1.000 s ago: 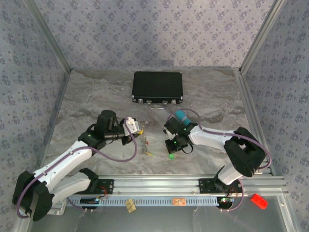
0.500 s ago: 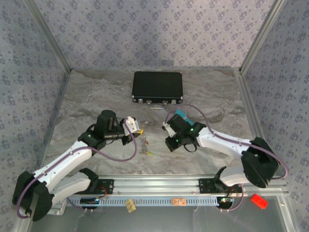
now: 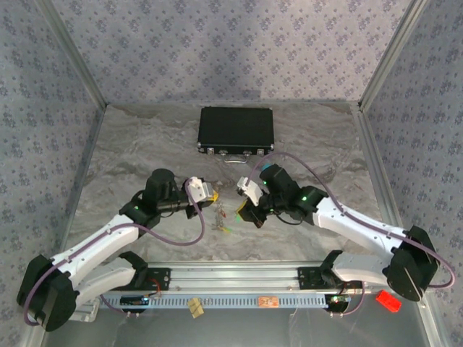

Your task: Put the keys on the keyring

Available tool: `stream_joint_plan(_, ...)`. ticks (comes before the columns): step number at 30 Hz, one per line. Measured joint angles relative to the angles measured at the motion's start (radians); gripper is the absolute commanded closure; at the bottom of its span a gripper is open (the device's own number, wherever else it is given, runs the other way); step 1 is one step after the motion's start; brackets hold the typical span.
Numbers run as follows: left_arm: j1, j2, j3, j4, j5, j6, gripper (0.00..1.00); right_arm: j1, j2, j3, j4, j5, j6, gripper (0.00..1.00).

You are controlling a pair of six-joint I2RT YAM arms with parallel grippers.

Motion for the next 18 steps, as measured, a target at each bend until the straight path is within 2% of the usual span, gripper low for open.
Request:
stream_joint_plan(10,-0.013,0.001,-0.005,0.006,0.0,0.005,1.0,0.011,0.034,0.017,0.09,-0.037,0.003,1.0)
stream_joint_plan(18,-0.027,0.0,-0.005,0.006,0.003,0.042,1.0,-0.009,0.061,0.056,0.093,-0.041,-0.002,1.0)
